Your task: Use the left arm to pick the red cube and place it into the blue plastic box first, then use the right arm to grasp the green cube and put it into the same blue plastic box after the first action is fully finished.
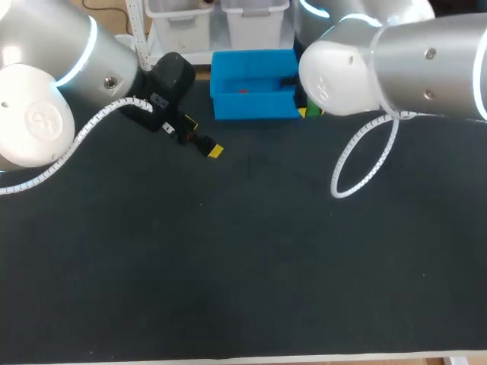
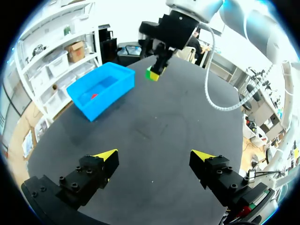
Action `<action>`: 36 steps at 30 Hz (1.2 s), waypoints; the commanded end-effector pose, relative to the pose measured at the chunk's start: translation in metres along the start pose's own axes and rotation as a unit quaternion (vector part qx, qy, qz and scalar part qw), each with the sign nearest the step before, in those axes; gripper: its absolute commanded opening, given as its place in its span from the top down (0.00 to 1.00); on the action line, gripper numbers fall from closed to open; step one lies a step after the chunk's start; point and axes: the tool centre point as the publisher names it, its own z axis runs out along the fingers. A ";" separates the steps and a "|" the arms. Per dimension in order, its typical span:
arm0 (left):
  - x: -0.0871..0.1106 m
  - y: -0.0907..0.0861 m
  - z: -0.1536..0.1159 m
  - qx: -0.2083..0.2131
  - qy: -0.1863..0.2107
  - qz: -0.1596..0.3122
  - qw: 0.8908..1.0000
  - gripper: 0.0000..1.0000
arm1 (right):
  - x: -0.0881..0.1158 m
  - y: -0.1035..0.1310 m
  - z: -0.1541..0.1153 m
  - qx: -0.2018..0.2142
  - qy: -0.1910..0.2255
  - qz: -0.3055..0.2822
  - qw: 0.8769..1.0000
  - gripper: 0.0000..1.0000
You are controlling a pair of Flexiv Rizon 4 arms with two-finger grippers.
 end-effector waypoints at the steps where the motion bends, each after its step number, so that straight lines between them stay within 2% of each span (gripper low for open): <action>1: 0.001 0.001 0.000 0.003 -0.003 0.002 1.000 0.00 | -0.010 -0.003 -0.004 -0.004 -0.003 -0.008 1.000 1.00; 22: 0.001 0.001 0.000 0.003 -0.003 0.002 1.000 0.00 | -0.083 -0.001 -0.003 -0.013 -0.029 -0.069 0.997 1.00; 25: 0.001 0.001 0.000 0.003 -0.003 0.002 1.000 0.00 | -0.087 0.000 -0.002 -0.012 -0.030 -0.073 0.997 1.00; 26: 0.001 0.001 0.000 0.003 -0.003 0.002 1.000 0.00 | -0.095 0.000 -0.002 -0.015 -0.033 -0.079 0.996 1.00; 36: 0.001 0.001 0.000 0.003 -0.003 0.002 1.000 0.00 | -0.120 -0.002 0.001 -0.047 -0.043 -0.095 0.993 1.00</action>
